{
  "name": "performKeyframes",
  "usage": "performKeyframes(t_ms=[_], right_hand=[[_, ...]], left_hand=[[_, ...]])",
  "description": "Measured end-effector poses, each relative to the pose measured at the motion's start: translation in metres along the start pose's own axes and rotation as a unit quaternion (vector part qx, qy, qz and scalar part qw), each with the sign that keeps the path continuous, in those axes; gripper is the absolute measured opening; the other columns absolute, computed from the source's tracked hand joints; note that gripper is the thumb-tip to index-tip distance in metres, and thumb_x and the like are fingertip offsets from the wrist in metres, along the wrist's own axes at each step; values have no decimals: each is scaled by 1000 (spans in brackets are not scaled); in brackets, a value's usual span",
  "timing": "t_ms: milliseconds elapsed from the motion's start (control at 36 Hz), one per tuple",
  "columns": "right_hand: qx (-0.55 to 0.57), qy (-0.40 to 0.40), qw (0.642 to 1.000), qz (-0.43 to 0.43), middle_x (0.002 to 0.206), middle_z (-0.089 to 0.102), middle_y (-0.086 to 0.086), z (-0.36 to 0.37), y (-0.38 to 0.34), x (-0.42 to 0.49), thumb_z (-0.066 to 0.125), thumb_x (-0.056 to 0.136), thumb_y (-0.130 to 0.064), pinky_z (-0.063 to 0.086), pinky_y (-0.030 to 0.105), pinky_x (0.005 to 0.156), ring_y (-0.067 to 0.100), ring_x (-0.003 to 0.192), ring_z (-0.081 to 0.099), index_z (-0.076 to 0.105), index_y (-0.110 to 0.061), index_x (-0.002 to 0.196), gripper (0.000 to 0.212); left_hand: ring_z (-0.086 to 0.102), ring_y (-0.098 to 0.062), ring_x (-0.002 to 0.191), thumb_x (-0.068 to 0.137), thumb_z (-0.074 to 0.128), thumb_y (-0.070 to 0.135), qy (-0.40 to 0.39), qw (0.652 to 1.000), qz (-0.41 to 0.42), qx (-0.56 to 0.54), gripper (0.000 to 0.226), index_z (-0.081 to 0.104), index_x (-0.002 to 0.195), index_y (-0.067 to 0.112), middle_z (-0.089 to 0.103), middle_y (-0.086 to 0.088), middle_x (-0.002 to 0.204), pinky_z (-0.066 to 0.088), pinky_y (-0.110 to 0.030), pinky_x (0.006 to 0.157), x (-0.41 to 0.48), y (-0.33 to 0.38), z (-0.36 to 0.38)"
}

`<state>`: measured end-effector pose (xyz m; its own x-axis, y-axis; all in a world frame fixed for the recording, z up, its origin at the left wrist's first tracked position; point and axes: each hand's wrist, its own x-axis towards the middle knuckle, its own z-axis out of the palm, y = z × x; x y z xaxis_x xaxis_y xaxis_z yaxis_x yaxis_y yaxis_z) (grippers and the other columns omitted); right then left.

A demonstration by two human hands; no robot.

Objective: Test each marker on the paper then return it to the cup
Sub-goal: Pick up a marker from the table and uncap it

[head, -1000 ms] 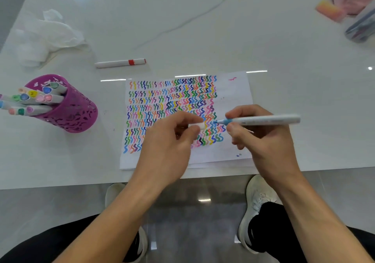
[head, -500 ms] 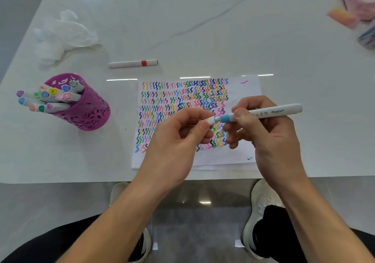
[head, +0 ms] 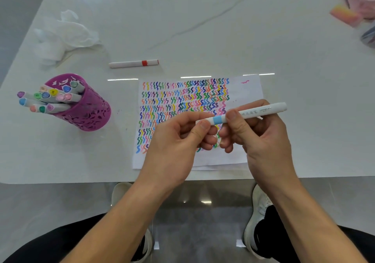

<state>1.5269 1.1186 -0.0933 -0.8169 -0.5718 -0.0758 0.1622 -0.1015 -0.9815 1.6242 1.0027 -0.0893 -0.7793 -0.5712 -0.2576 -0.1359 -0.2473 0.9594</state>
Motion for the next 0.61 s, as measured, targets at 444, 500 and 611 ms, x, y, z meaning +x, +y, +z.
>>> performKeyframes(t_ms=[444, 500, 611], right_hand=[[84, -29, 995, 37, 64, 68, 10, 10, 17, -5, 70, 87, -35, 51, 30, 51, 24, 50, 62, 69, -29, 74, 14], [82, -30, 995, 39, 63, 67, 10, 11, 18, -6, 69, 89, -32, 50, 29, 50, 24, 50, 61, 68, -27, 75, 15], [79, -40, 995, 41, 63, 65, 12, 11, 19, -7, 68, 91, -31, 49, 29, 50, 24, 50, 59, 61, -16, 82, 19]], left_hand=[[68, -11, 64, 97, 62, 6, 34, 996, 30, 82, 15, 77, 100, 11, 74, -6, 73, 55, -18, 66, -4, -3, -5], [68, -11, 64, 97, 63, 6, 28, 995, 30, 90, 15, 77, 100, 10, 74, -6, 73, 55, -19, 65, -4, -3, -6], [69, -12, 64, 96, 64, 6, 28, 995, 22, 88, 14, 77, 101, 8, 74, -4, 73, 55, -20, 65, -5, -3, -10]])
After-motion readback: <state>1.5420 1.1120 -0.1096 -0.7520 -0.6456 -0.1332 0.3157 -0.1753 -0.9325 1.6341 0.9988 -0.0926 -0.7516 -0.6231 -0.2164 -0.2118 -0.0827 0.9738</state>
